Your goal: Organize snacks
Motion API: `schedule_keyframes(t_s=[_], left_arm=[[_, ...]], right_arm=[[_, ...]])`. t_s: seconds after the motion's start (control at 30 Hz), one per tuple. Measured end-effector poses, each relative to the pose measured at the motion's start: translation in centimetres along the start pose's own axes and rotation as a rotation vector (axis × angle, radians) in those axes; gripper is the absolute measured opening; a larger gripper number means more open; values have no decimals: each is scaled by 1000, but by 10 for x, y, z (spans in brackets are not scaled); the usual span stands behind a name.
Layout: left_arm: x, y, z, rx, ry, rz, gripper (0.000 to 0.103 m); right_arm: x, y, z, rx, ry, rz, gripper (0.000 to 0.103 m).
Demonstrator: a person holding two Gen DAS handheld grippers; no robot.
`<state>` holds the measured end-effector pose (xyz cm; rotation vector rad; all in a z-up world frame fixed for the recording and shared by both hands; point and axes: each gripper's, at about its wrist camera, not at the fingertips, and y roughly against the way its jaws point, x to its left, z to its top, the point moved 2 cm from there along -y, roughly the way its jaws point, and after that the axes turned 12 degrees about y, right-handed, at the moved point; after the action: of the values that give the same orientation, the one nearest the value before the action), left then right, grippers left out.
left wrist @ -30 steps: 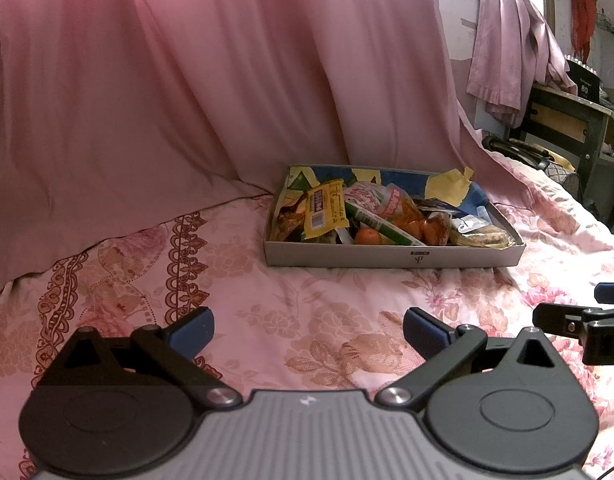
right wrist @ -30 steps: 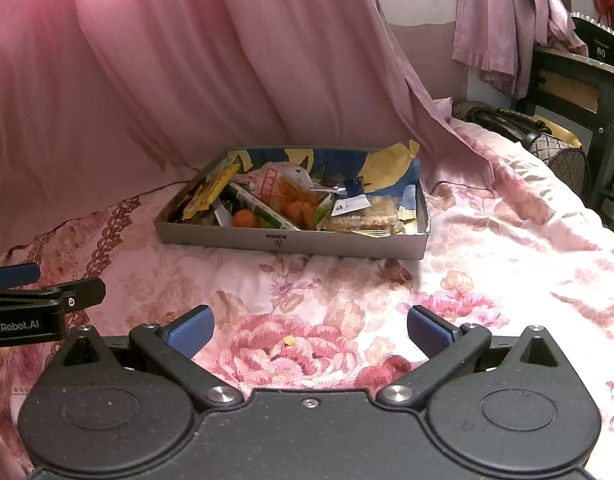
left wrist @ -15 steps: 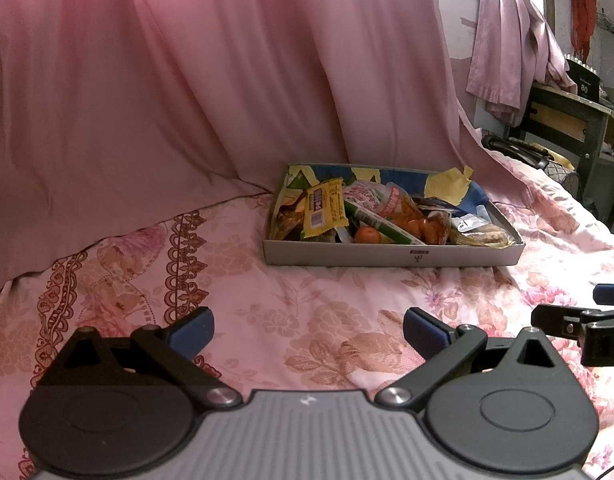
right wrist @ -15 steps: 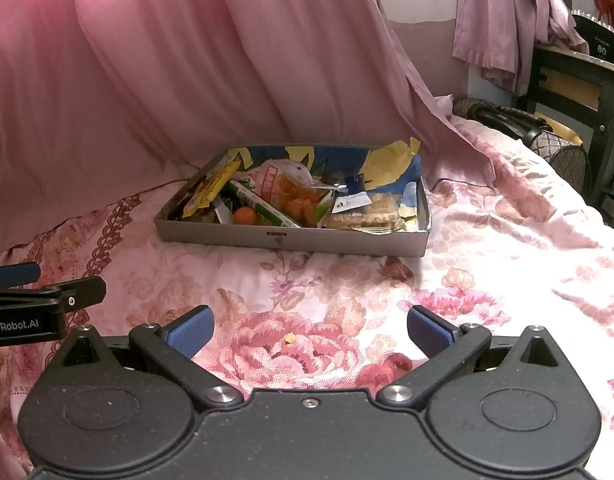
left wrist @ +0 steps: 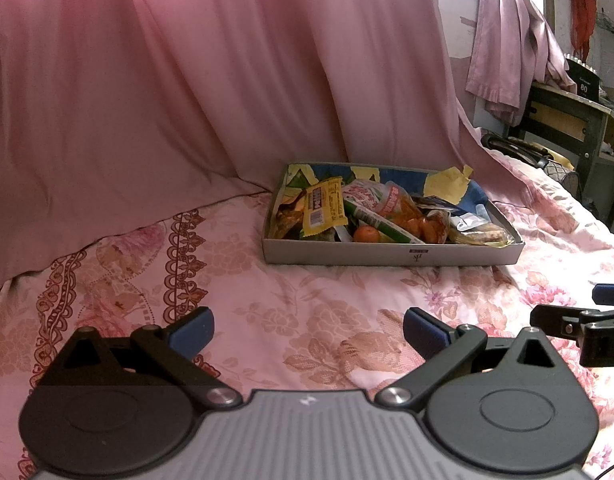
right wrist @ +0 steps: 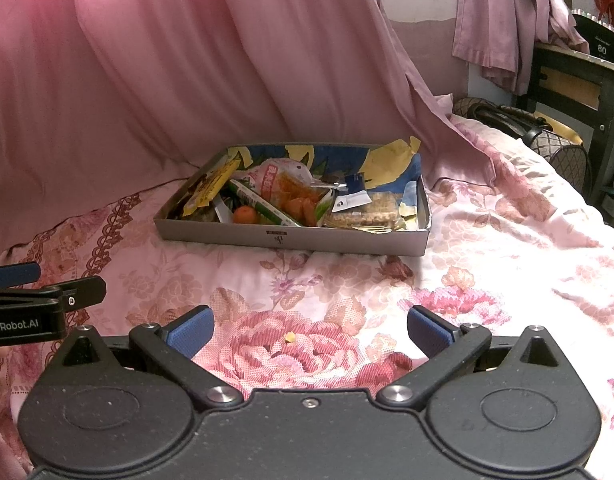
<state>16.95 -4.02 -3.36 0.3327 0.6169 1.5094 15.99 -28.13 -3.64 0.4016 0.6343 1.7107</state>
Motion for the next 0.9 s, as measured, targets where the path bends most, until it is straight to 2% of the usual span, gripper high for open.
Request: schedule_keyframes(t_s=[0.73,0.9], left_arm=[[-1,0,-4,9,0,-4,103],[-1,0,-4,21,3,41,103]], right_arm=[[3,-1,-4,6,-1,2,102],[2,-1,-3,6,-1,2,102]])
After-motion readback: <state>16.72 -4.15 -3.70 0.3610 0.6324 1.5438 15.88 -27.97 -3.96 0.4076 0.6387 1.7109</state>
